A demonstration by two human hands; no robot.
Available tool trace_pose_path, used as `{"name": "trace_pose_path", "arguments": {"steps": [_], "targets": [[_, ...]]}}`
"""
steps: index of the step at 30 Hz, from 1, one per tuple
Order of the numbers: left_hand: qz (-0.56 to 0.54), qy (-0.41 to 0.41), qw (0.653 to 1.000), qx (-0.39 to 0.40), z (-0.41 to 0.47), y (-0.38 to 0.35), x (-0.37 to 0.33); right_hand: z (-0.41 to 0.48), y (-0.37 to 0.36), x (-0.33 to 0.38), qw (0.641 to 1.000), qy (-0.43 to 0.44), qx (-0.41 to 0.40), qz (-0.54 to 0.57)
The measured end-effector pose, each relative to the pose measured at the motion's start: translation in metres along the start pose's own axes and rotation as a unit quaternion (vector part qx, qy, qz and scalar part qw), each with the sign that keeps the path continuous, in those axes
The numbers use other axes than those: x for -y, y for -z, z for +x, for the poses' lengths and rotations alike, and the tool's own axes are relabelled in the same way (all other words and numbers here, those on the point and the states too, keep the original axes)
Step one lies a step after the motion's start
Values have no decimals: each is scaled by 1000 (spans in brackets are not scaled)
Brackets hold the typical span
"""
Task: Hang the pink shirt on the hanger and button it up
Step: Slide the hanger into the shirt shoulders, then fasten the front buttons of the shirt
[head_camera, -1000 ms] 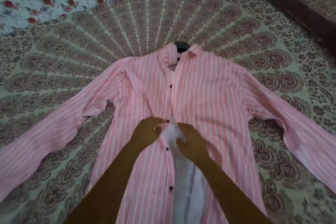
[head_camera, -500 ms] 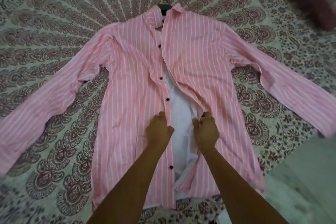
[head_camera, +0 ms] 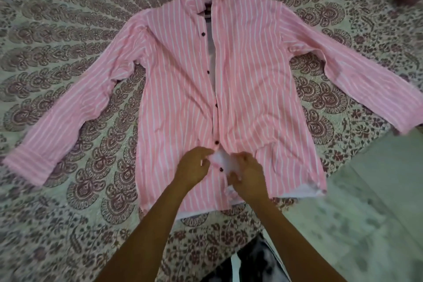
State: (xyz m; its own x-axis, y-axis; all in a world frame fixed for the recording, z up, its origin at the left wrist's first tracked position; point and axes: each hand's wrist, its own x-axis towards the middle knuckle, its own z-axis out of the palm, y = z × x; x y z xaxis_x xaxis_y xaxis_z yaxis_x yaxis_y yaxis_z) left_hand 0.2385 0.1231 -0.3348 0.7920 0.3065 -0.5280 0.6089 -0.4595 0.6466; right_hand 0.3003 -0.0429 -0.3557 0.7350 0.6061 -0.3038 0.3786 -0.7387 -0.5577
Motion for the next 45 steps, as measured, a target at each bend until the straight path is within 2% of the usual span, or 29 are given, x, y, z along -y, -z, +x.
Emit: {"name": "trace_pose_path", "arguments": {"steps": [2, 3, 6, 9, 11, 13, 15, 18, 21, 23, 26, 27, 28, 30, 32, 33, 38, 43, 45], "targets": [[6, 41, 994, -100, -17, -11, 3, -20, -2, -3, 992, -89, -89, -13], [8, 65, 992, -112, -26, -17, 1, -32, -2, -1, 984, -135, -111, 14], [45, 112, 992, -46, -42, -41, -1, -45, -7, 6, 966, -216, -80, 115], [129, 99, 987, 5, -49, -66, 2, -39, -15, 8, 947, -263, -80, 168], [184, 76, 980, 13, -51, -75, 2, -34, -15, 7, 940, -274, -88, 184], [194, 51, 980, 4, -55, -80, 2, -36, -10, 5, 943, -261, -90, 184], [139, 35, 990, -15, -59, -82, 2, -47, -5, 0, 963, -184, -91, 173], [101, 40, 993, -39, -68, -80, 6, -72, -3, -8, 990, -79, -50, 103], [64, 39, 996, -43, -81, -73, 3, -97, -6, -12, 999, -16, -3, 43], [44, 34, 998, -23, -89, -72, 5, -103, -9, -12, 999, -5, 16, 28], [56, 19, 996, 59, -100, -74, 14, -105, -15, -12, 998, 0, 62, 12], [58, 17, 996, 64, -103, -77, 17, -104, -14, -11, 997, -7, 81, 13], [51, 21, 998, 40, -106, -79, 21, -104, -13, -11, 996, -13, 91, 17], [32, 56, 994, -87, -111, -79, 25, -102, -10, -10, 996, -15, 83, 32], [66, 113, 968, -214, -115, -73, 30, -100, -8, -9, 997, -7, 63, 37], [100, 135, 956, -240, -116, -70, 35, -99, -9, -8, 998, -3, 53, 36], [183, 215, 921, -268, -115, -52, 68, -93, -20, 2, 999, -9, 24, 33], [178, 210, 916, -293, -99, -32, 83, -85, -27, 8, 1000, -1, -2, -1], [166, 225, 919, -279, -96, -26, 87, -82, -28, 8, 1000, 2, -18, -4]]}}
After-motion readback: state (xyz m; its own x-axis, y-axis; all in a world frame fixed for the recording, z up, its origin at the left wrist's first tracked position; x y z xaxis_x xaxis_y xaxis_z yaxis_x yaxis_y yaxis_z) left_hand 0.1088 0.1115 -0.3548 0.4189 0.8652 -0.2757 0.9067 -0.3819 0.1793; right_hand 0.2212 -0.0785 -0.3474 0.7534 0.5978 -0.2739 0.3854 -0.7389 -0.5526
